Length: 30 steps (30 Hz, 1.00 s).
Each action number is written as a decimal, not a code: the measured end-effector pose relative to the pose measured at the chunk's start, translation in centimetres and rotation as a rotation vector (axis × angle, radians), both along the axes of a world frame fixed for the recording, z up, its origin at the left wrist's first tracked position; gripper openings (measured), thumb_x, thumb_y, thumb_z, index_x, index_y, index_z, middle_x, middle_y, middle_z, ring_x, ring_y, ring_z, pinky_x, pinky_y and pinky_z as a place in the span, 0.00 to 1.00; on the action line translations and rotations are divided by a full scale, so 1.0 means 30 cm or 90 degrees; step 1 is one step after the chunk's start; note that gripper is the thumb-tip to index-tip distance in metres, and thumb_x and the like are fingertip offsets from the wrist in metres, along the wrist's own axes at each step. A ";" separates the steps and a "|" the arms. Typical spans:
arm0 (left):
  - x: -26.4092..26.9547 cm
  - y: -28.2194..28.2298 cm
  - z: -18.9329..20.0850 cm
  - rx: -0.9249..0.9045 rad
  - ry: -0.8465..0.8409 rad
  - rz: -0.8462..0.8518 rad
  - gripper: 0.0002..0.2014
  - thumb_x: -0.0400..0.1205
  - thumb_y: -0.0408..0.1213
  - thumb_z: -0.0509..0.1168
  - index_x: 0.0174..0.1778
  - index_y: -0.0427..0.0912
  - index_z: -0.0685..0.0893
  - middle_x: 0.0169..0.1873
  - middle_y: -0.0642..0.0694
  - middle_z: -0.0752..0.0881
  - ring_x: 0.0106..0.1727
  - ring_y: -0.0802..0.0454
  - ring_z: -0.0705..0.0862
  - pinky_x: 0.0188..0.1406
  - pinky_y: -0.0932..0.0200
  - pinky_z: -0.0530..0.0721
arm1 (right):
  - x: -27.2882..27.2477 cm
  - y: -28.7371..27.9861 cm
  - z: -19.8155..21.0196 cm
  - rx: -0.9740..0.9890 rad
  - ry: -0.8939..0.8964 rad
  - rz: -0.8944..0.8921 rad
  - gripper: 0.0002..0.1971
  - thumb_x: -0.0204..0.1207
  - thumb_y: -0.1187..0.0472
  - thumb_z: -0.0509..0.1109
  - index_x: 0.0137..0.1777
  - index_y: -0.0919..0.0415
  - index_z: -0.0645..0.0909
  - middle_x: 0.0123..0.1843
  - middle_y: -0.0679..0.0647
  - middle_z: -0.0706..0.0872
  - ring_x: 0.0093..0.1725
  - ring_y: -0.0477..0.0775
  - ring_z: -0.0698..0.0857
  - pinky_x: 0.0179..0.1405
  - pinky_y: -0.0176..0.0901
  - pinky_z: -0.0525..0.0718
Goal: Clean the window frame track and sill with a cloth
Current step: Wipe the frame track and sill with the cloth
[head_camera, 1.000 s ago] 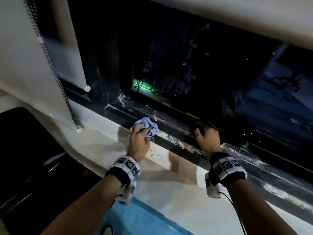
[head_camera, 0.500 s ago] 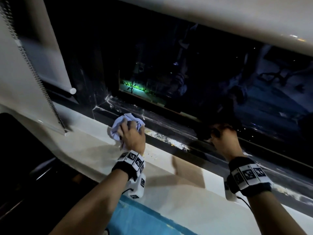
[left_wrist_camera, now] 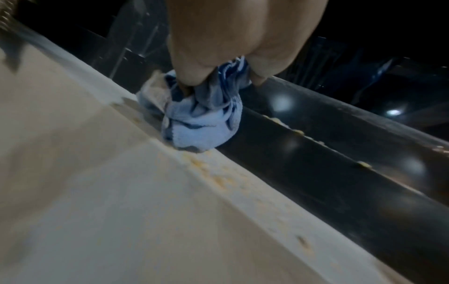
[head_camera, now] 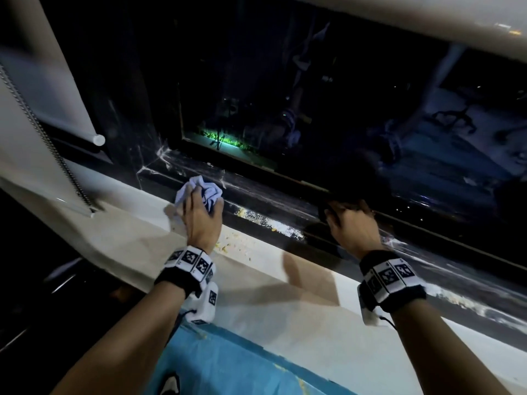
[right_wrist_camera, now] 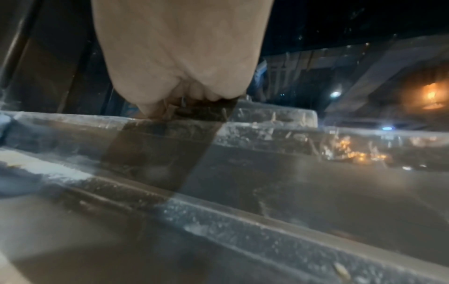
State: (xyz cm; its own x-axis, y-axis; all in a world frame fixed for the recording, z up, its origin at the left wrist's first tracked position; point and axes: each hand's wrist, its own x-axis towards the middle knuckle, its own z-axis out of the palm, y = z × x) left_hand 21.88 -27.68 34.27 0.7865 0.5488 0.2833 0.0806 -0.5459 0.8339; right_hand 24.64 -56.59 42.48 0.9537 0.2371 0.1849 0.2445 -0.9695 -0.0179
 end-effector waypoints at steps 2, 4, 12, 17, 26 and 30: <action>0.008 -0.079 0.006 -0.017 0.052 0.025 0.27 0.83 0.44 0.62 0.75 0.33 0.69 0.80 0.35 0.59 0.80 0.37 0.57 0.78 0.44 0.56 | 0.001 -0.002 -0.006 0.006 -0.018 0.017 0.26 0.74 0.46 0.49 0.62 0.54 0.82 0.52 0.62 0.89 0.56 0.71 0.82 0.57 0.60 0.80; 0.000 -0.151 -0.001 0.026 0.084 0.029 0.25 0.84 0.45 0.60 0.73 0.34 0.72 0.80 0.36 0.60 0.77 0.34 0.60 0.75 0.38 0.59 | -0.002 0.000 -0.005 0.008 -0.027 0.021 0.25 0.75 0.47 0.51 0.62 0.55 0.82 0.53 0.63 0.88 0.55 0.72 0.82 0.57 0.60 0.80; -0.105 -0.183 0.010 0.072 0.000 -0.193 0.19 0.79 0.23 0.58 0.66 0.33 0.80 0.70 0.41 0.76 0.72 0.42 0.70 0.75 0.58 0.64 | -0.028 0.020 0.005 0.025 -0.067 0.026 0.21 0.72 0.52 0.57 0.57 0.58 0.85 0.48 0.63 0.89 0.49 0.72 0.83 0.51 0.58 0.82; -0.068 -0.001 0.051 0.029 -0.018 -0.045 0.16 0.79 0.24 0.59 0.63 0.28 0.80 0.67 0.33 0.78 0.70 0.38 0.75 0.71 0.58 0.67 | -0.034 0.018 0.004 0.031 -0.085 0.028 0.18 0.70 0.55 0.62 0.57 0.59 0.85 0.46 0.63 0.89 0.47 0.71 0.85 0.49 0.56 0.83; -0.045 -0.223 0.037 0.138 0.152 0.041 0.16 0.84 0.38 0.58 0.65 0.33 0.76 0.78 0.35 0.60 0.74 0.34 0.57 0.68 0.42 0.49 | -0.039 0.028 0.001 0.034 -0.089 0.016 0.20 0.71 0.54 0.61 0.60 0.58 0.84 0.49 0.63 0.89 0.50 0.71 0.84 0.53 0.56 0.81; -0.076 -0.261 0.003 0.134 0.057 -0.077 0.13 0.79 0.31 0.61 0.58 0.30 0.81 0.71 0.35 0.70 0.70 0.34 0.65 0.70 0.39 0.67 | -0.040 0.025 -0.001 0.033 -0.108 0.020 0.20 0.70 0.55 0.62 0.60 0.58 0.84 0.48 0.63 0.89 0.49 0.70 0.85 0.52 0.56 0.82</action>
